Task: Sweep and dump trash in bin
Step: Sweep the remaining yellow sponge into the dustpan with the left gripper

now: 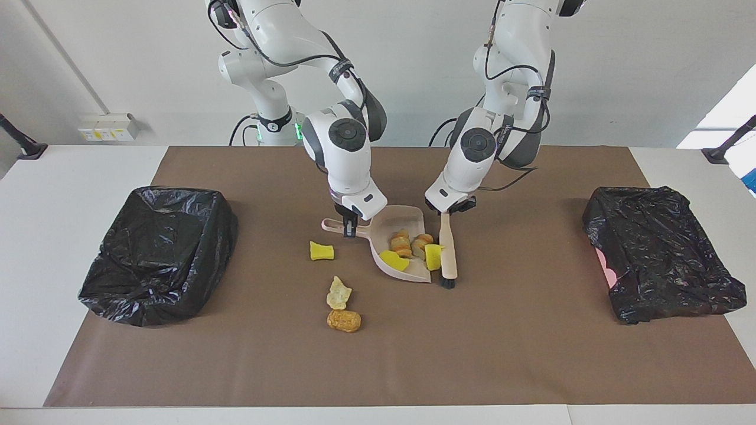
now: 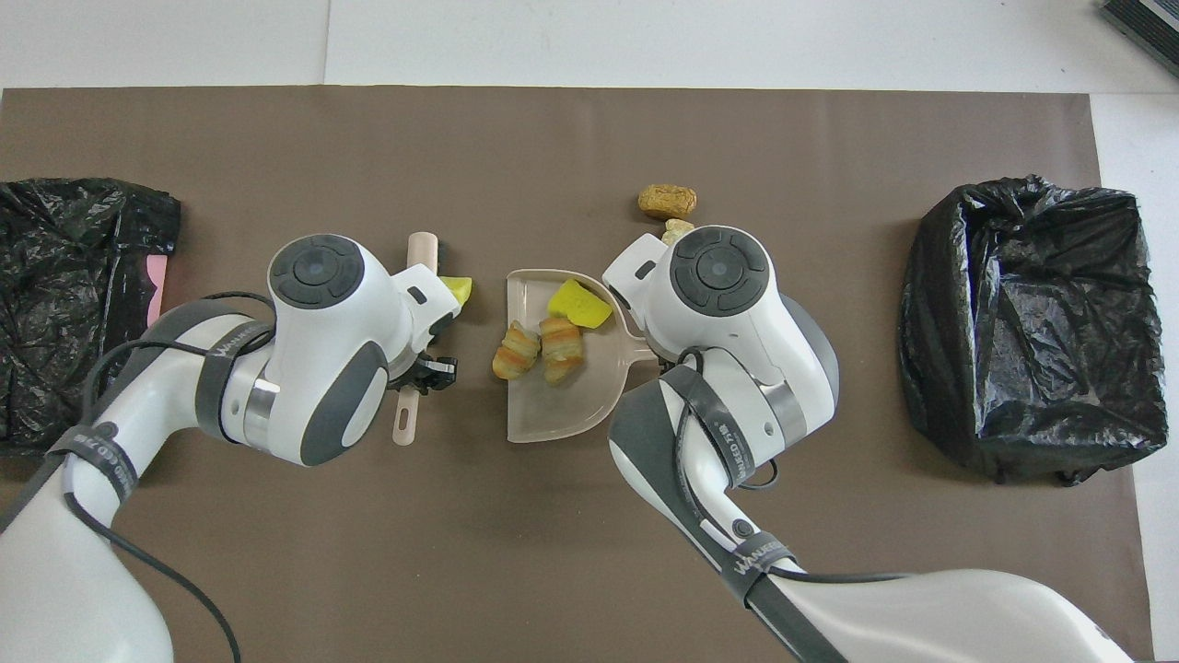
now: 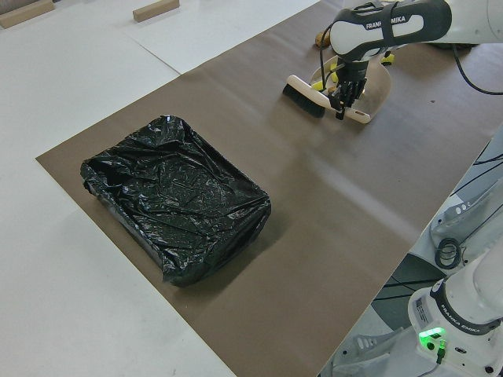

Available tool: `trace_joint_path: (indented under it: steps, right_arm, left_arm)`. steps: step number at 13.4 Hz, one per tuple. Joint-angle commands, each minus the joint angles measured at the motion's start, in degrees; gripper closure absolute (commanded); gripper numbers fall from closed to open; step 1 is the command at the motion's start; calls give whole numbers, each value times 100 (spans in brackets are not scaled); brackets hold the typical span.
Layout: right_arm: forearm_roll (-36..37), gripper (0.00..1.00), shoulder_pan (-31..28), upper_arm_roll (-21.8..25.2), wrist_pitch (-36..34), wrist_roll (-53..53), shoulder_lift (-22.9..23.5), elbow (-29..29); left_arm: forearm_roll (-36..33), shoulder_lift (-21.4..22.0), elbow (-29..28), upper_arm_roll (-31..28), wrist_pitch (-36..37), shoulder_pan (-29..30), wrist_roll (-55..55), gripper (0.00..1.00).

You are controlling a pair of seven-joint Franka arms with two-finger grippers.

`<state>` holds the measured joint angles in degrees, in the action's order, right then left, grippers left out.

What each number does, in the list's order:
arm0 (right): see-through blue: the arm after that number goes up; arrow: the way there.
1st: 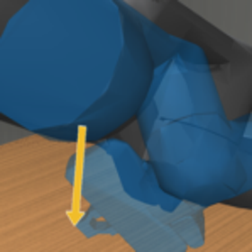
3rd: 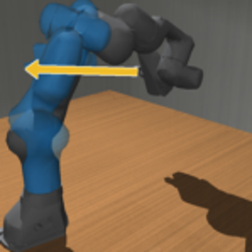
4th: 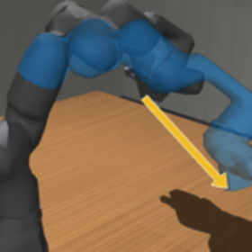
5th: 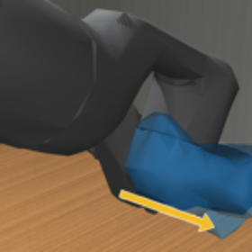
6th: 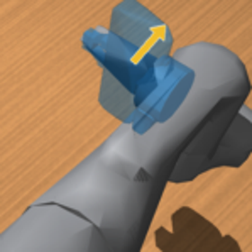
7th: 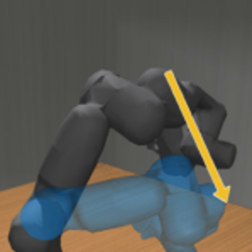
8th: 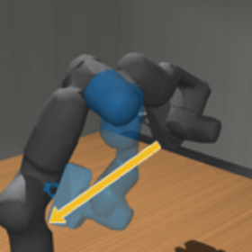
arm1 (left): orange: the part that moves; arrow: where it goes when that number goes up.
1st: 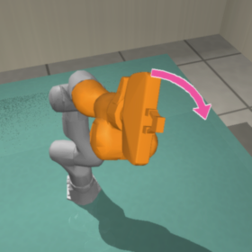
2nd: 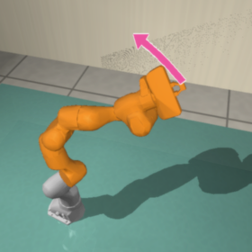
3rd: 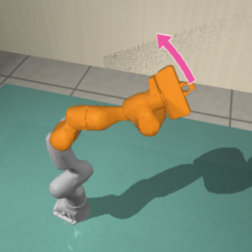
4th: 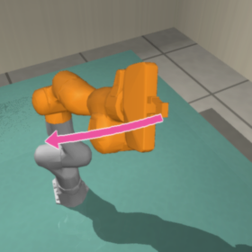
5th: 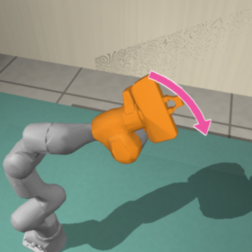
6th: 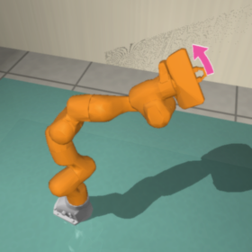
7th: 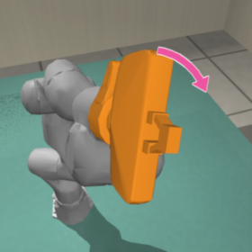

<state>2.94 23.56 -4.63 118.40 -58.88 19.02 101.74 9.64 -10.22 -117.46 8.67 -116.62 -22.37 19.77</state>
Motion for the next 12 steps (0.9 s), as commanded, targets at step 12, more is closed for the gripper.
trace_joint_path:
  steps: [12]
  right_arm:
    - [-847,100,-597,-64,509,-368,-57,118]
  left_arm:
    - [468,1143,-102,-155,719,-393,431,100]
